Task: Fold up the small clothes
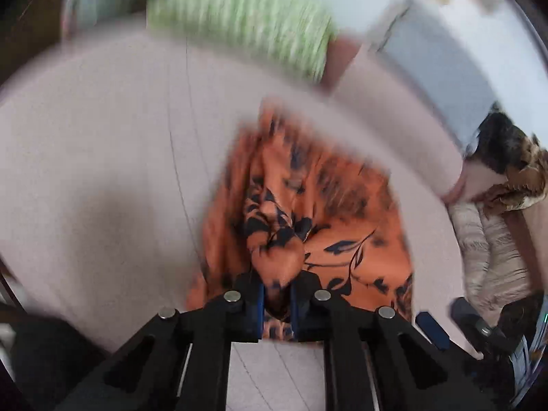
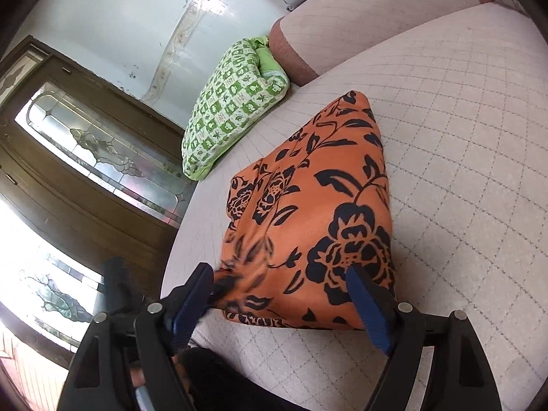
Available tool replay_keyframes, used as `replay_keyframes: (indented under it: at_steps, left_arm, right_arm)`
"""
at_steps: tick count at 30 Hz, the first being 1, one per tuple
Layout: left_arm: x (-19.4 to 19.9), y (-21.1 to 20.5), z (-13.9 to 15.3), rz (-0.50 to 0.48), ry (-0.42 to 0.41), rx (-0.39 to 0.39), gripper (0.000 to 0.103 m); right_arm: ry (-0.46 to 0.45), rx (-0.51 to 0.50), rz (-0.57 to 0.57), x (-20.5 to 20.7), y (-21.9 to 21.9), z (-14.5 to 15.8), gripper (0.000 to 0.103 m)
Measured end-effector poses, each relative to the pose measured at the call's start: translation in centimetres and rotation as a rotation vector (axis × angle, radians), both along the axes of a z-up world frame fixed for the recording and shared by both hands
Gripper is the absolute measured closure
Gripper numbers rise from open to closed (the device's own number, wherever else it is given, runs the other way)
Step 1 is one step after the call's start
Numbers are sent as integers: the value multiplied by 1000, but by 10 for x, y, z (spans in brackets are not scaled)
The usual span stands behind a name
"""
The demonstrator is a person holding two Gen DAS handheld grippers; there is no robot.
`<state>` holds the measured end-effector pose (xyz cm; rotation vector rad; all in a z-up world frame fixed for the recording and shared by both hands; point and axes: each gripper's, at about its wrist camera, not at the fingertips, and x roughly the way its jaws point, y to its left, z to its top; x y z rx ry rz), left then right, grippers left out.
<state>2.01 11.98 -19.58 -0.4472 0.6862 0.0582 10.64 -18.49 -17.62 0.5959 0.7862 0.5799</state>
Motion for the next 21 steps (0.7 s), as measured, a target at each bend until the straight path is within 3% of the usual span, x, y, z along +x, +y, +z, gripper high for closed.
replay_keyframes:
  at_steps: [1,3,5,7,10,13,15,18,21]
  left_arm:
    - [-10,-6,7,9,-37,40,92]
    - [-11,-13,-7,6,19,76,92]
    - [2,-4,-45,26,152,36,91]
    - [3,6,-56,35,177,-20,87]
    - [3,4,-40,1,146,-5,82]
    - [2,13,-24,-12,158,-26,65]
    - [-6,26,-3,23,120,-30,55]
    - [-3,42,24,18,45,7,55]
    - [50,57,28,-38,109,5,54]
  right_arm:
    - [-9,-12,1,-1,0,2,21]
    - [-19,-50,4,2,3,4,21]
    - [-4,-63,9,7,7,2,21]
    - [3,-81,23,12,12,3,21]
    - [-10,-106,44,16,15,5,21]
    - [-5,-96,55,24,18,4,21]
    - [15,-96,86,32,22,-3,18]
    - [51,-97,96,39,22,-18,18]
    - [51,-85,102,40,22,-21,18]
